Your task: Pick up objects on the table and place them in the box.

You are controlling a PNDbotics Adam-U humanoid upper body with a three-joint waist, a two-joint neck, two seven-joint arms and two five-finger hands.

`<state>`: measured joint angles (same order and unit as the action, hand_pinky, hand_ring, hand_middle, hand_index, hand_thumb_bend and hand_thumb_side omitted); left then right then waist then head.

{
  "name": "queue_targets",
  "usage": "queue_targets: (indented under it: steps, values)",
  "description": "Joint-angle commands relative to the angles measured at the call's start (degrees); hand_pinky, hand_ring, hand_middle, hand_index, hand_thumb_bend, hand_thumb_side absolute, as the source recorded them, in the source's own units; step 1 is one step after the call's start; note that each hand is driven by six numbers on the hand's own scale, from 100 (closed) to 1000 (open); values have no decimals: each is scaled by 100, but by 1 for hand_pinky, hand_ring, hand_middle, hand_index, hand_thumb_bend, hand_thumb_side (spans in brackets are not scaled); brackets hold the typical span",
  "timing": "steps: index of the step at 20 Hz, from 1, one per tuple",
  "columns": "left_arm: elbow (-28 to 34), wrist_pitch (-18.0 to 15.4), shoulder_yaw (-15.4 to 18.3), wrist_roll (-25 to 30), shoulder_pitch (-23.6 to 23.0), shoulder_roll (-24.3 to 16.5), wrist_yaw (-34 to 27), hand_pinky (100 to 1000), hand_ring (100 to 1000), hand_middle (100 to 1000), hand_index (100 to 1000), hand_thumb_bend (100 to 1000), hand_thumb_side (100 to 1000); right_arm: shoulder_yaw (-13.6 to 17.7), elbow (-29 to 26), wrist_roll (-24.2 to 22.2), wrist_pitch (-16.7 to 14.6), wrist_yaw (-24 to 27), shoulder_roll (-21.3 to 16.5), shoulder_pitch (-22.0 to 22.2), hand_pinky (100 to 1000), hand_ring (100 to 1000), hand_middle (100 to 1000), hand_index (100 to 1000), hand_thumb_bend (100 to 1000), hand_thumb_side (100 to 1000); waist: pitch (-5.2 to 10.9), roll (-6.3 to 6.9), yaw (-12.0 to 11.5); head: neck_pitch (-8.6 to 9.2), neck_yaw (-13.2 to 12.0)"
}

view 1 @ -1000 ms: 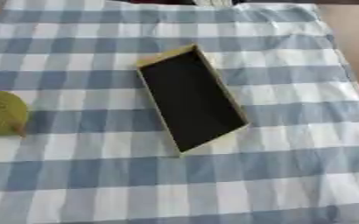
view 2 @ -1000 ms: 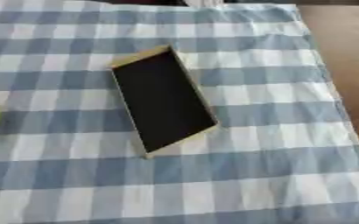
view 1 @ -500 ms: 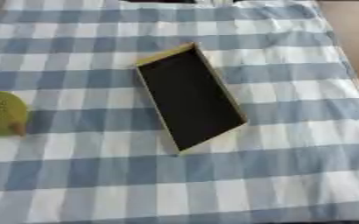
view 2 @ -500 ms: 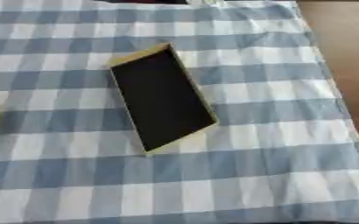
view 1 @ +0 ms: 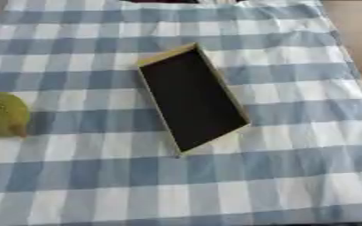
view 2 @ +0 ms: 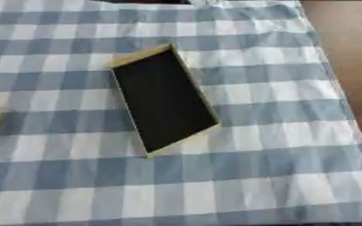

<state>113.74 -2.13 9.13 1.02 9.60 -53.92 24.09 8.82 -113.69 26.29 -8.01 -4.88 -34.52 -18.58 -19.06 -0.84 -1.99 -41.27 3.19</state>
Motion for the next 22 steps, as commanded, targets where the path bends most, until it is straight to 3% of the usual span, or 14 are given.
queue_targets:
  steps: [1,12,22]
  values:
    - [85,-198,-76,493,62,-346,190,818,825,840,947,438,405,41,-90,-8,6,-22,-203,-44,802,664,642,695,100,594,116,13,12,7,11]
    - [85,-394,-536,1538,324,-554,288,845,843,858,944,507,107,17,-90,-54,8,-7,-192,-85,802,664,641,695,100,595,105,28,64,14,1]
    - [-58,94,-622,2228,277,-497,384,871,863,870,969,591,100,14,-90,-74,13,-5,-174,-85,801,662,638,693,100,591,98,28,71,4,-69]
